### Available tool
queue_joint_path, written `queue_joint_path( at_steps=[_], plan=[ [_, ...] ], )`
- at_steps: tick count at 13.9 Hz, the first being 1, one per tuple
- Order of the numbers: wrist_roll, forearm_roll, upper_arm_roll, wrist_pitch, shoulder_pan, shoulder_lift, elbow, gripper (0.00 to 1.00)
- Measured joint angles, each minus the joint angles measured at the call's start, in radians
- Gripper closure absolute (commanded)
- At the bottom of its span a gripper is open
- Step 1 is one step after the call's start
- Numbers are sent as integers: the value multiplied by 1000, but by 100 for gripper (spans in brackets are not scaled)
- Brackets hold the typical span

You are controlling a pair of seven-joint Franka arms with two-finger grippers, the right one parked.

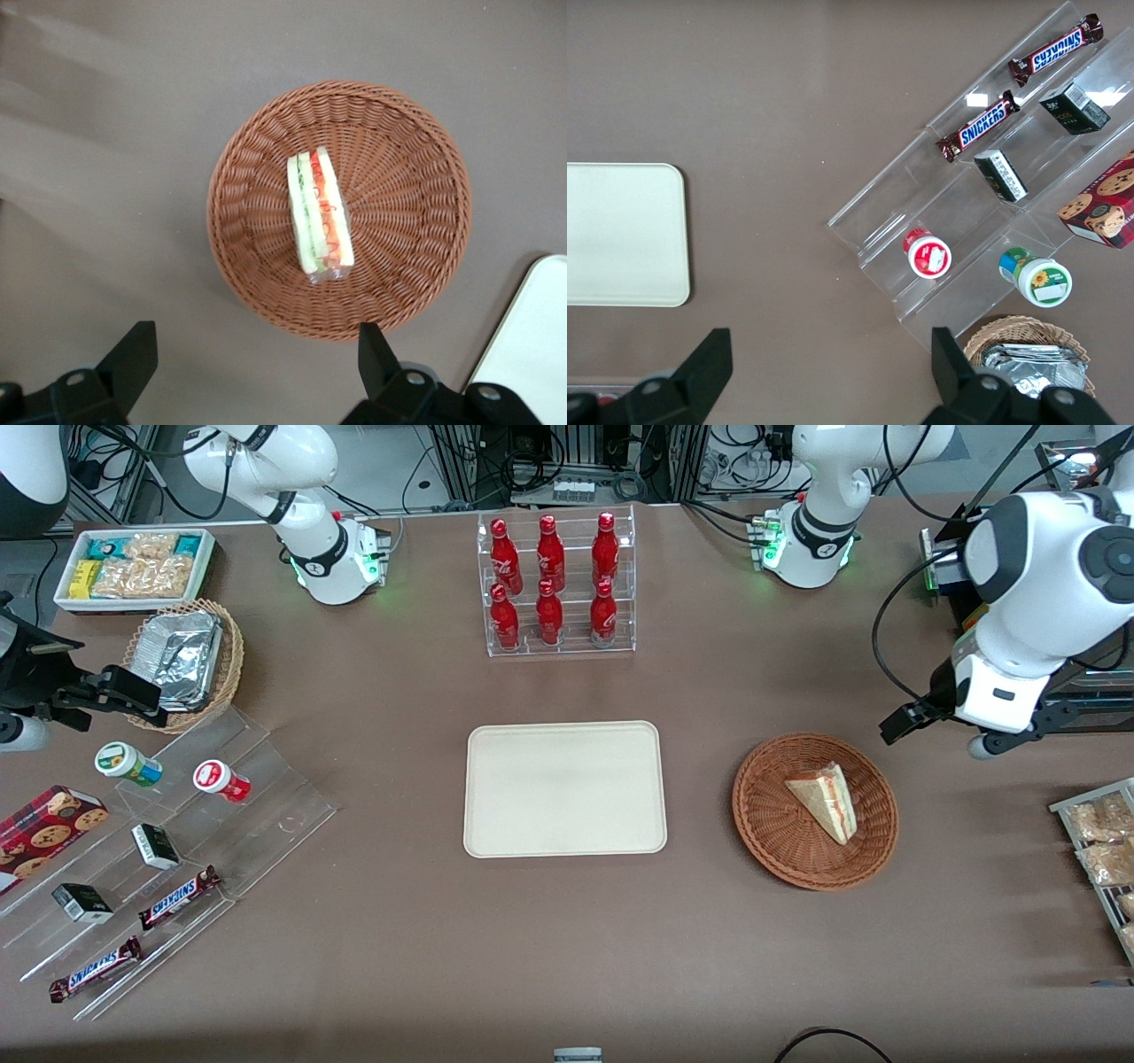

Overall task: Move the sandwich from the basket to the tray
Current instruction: 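Lower the open left gripper around the wrapped sandwich in the basket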

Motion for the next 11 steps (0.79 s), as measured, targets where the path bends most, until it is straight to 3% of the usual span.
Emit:
queue_joint_path(
  at_steps=[11],
  plan=[
    [-36,-3,-2,94,-32,177,-9,0]
  ],
)
